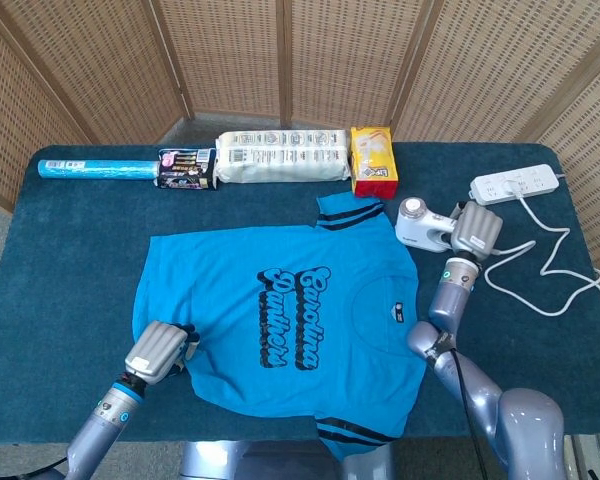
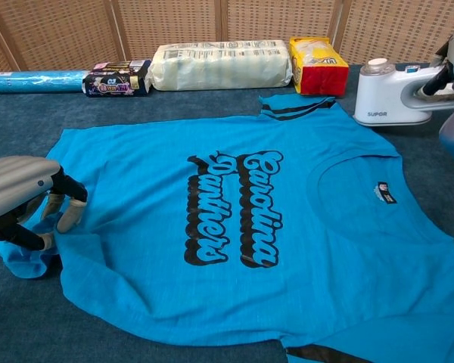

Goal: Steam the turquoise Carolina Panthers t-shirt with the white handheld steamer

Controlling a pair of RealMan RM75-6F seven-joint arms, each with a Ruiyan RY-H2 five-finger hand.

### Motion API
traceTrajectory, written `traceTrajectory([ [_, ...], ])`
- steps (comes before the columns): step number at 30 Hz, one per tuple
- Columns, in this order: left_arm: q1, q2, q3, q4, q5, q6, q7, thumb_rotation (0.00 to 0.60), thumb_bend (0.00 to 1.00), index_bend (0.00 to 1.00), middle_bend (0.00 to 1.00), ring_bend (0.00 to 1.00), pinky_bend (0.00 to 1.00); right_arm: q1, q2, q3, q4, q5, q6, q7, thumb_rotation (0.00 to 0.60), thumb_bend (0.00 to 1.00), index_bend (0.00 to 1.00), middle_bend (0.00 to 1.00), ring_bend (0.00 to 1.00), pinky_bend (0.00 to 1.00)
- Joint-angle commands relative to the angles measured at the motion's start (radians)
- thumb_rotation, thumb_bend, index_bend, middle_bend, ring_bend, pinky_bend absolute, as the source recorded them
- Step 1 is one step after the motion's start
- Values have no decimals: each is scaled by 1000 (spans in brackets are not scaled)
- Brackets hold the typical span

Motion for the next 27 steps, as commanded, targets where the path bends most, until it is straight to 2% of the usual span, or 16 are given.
traceTrajectory([
  [1,0,-1,1,-1,2,1,0,600,413,719,693,646,718,6,-16,-9,22,-5,-16,-6,600,358,698,728,773,685],
  [5,2,-2,1,0,5,5,-3,600,413,719,693,645,718,2,-23,-15,31,-10,-34,-12,600,358,629,666,696,632],
  [12,2,-1,1,5,5,5,-5,600,413,719,693,645,718,-7,-6,-11,8,-3,-67,-31,600,356,411,466,450,403],
  [15,2,-3,0,7,6,5,-6,600,414,719,694,646,718,-17,14,-9,-20,5,-83,-43,600,355,347,411,382,341],
  [27,-3,-11,-2,9,13,6,-1,600,414,719,693,646,718,-100,130,-55,-207,-17,-94,-57,600,340,234,316,259,203],
])
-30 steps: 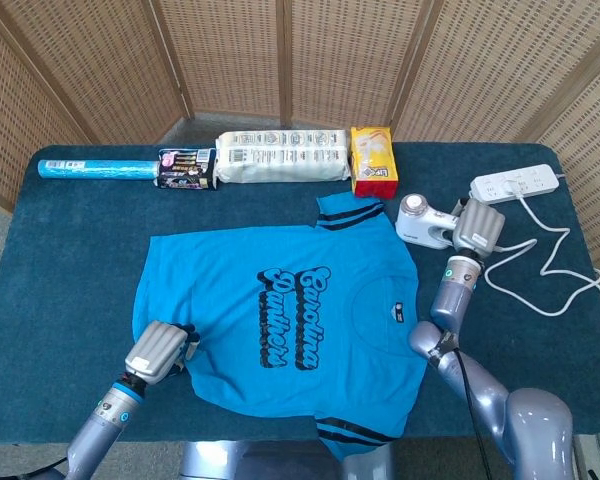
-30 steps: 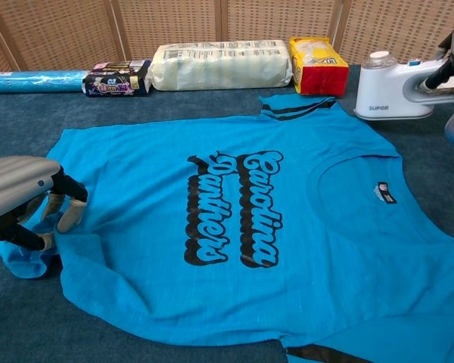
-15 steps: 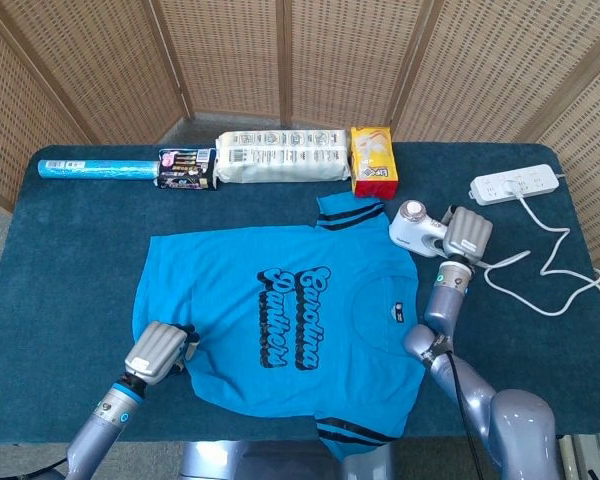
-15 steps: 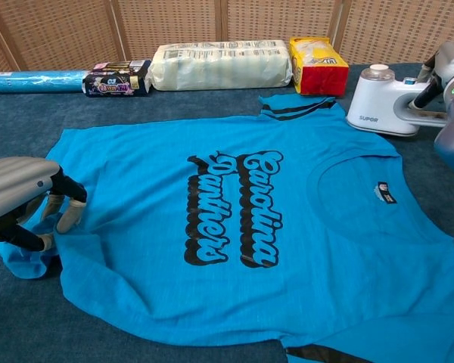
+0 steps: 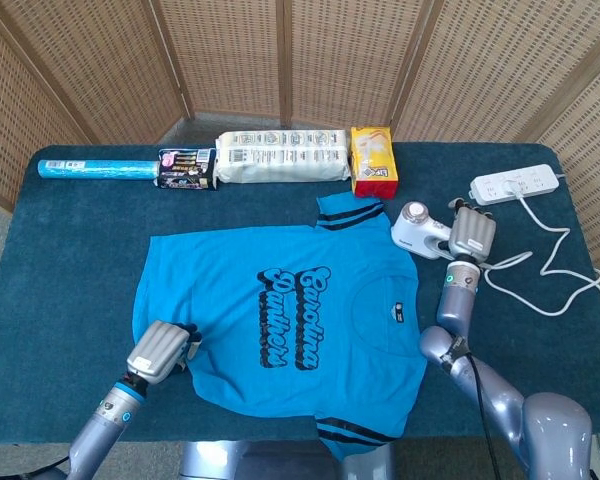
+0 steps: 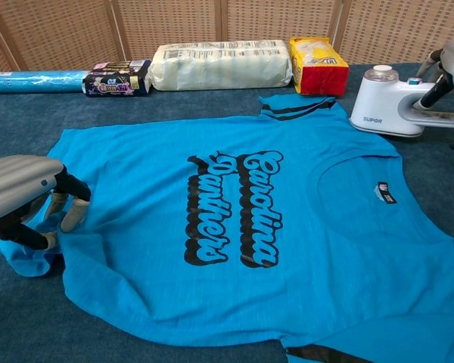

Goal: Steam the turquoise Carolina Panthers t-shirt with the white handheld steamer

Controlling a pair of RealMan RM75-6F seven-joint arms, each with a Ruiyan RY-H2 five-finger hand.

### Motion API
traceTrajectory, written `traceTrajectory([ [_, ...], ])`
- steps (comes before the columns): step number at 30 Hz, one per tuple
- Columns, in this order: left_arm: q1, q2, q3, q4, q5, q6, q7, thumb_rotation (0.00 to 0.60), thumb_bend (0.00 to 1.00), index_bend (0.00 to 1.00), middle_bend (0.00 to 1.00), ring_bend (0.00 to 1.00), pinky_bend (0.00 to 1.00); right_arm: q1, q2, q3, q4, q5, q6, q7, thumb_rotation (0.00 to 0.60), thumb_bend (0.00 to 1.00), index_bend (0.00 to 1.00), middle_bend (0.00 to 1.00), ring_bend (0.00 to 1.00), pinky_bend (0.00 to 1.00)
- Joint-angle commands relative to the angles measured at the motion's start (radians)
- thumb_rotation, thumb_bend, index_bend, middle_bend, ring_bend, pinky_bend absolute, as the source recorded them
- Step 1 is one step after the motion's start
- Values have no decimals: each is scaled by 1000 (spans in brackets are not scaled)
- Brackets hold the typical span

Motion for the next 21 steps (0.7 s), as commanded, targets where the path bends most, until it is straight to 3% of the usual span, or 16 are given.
traceTrajectory([
  [1,0,-1,0,-1,2,2,1,600,414,719,693,646,718,-22,31,-18,-44,-6,-1,-8,600,338,224,310,252,198],
  [8,-2,-5,1,-2,5,-1,4,600,413,719,693,645,718,-31,40,-48,-64,-8,9,-41,600,324,160,266,206,159],
  [16,1,0,1,-3,-3,1,9,600,413,718,693,646,718,9,-15,-25,25,13,39,-36,600,320,150,258,199,146],
  [21,-1,-3,-2,-1,-5,-3,8,600,413,719,693,646,718,15,-23,-23,55,19,16,-30,600,324,72,196,142,81],
])
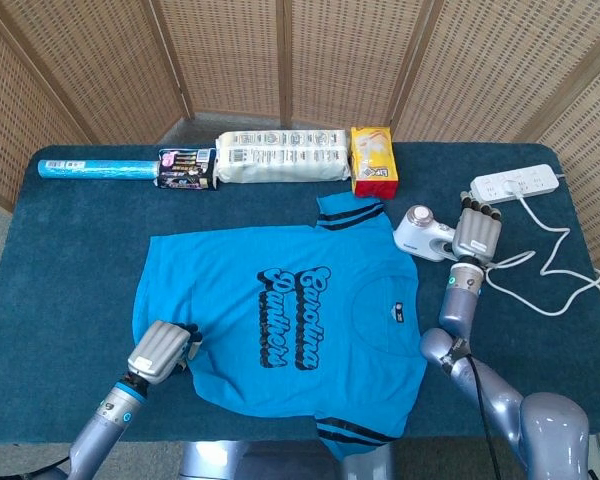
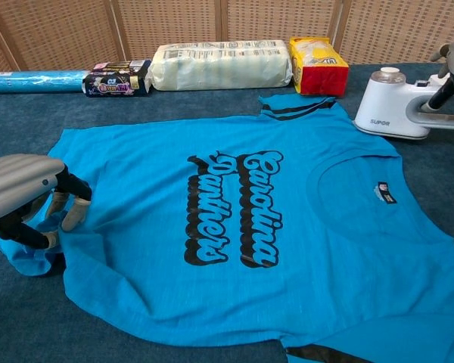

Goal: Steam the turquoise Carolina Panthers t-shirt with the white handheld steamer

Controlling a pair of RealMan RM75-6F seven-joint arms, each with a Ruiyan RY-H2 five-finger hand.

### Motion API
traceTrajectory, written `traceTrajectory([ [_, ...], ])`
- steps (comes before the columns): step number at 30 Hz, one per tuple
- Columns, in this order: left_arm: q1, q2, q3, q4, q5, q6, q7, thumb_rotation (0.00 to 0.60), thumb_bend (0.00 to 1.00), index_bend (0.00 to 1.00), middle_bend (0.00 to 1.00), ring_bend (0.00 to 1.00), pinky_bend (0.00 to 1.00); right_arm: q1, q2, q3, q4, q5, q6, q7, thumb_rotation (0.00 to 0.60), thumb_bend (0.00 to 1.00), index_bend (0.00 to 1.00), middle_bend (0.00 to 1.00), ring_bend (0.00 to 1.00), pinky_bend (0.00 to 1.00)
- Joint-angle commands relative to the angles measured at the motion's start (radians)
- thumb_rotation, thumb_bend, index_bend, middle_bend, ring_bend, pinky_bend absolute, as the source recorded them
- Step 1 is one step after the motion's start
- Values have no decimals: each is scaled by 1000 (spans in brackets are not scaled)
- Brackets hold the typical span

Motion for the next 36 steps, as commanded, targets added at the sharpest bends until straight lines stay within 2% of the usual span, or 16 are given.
traceTrajectory([
  [1,-1,-2,0,1,0,-2,0,600,413,719,693,646,718,-1,-2,1,5,4,-13,6,600,325,62,188,135,75],
  [8,-5,-9,0,3,6,-3,-2,600,413,719,693,646,718,-37,-8,-41,-10,-48,38,38,600,331,26,165,114,54],
  [14,-4,-8,3,5,7,-3,-4,600,413,719,693,646,718,-62,-12,-56,-32,-81,81,64,600,331,7,162,113,56],
  [27,-3,-9,5,7,11,-1,-10,600,413,719,693,645,718,-66,-50,-54,20,-65,93,-11,600,332,0,125,87,54],
  [36,-6,-14,3,8,13,-4,-10,600,413,719,693,646,718,-84,-34,-60,-5,-80,100,-19,600,332,0,113,74,47],
])
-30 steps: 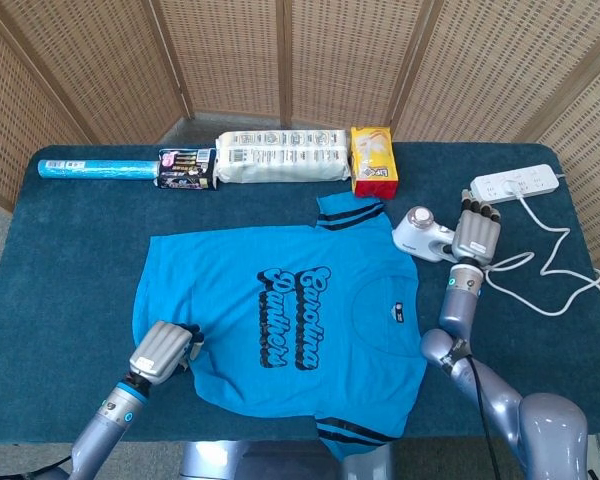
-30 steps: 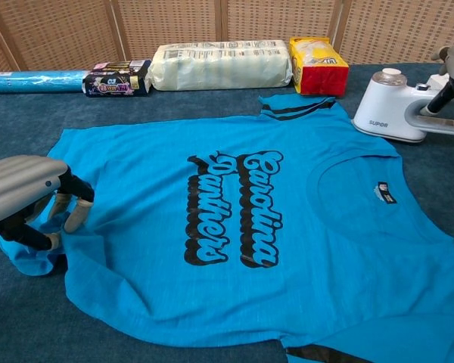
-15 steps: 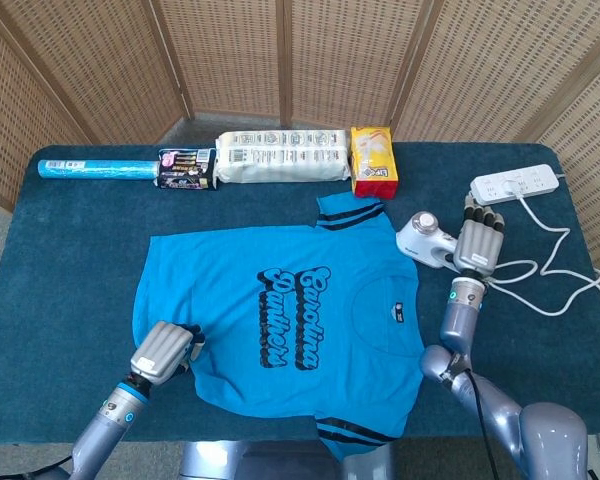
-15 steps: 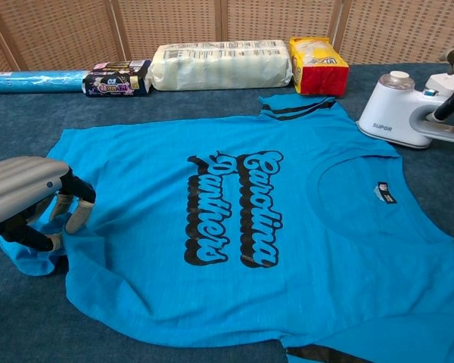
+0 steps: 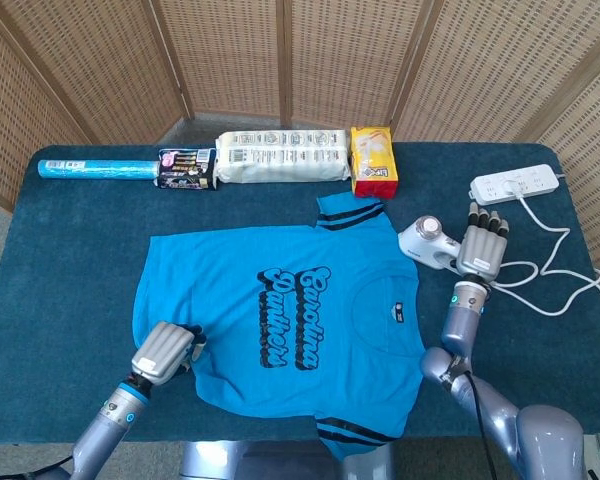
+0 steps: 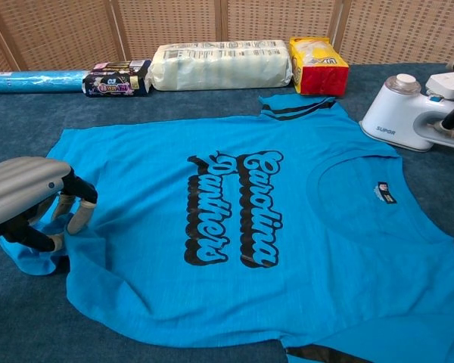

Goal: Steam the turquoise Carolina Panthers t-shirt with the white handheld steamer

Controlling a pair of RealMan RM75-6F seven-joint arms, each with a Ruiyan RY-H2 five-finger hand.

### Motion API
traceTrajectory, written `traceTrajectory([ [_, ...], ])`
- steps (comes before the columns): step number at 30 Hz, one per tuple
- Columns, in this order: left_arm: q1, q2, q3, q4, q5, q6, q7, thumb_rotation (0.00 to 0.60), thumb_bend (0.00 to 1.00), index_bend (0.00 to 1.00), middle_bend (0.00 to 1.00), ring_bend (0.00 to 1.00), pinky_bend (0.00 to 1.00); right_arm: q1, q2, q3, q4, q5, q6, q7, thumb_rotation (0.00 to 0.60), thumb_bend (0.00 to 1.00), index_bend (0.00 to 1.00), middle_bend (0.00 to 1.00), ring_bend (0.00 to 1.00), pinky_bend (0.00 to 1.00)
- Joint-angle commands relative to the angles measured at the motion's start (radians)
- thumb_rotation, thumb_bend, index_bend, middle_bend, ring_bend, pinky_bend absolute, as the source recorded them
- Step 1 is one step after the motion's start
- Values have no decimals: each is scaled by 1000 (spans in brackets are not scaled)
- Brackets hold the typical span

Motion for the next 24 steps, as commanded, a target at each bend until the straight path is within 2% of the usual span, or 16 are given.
traceTrajectory([
  [1,-1,0,0,0,0,-1,0,600,413,719,693,646,718,-7,7,-3,-12,-5,4,-4,600,332,0,113,74,47],
  [4,-1,0,1,1,1,-1,0,600,413,719,693,646,718,-19,20,-5,-36,-8,8,-5,600,332,0,113,74,47],
  [7,-1,1,2,3,2,-2,-2,600,413,719,693,646,718,-49,64,-6,-126,0,12,-19,600,332,0,114,74,47],
  [13,-2,8,3,-4,4,-3,0,600,413,719,693,646,717,-103,179,-11,-361,44,4,-82,600,332,0,128,74,47],
  [18,-4,38,9,-46,-8,-17,12,600,410,718,693,633,663,-148,304,-30,-586,67,-13,-97,600,332,0,130,74,46],
  [22,-11,81,15,-106,-51,-56,31,600,376,718,684,571,620,-170,378,-45,-708,81,-14,-92,600,332,0,130,74,45],
  [24,-15,107,18,-139,-73,-71,59,600,333,674,660,531,583,-180,414,-54,-761,83,-15,-85,600,332,0,130,74,44],
])
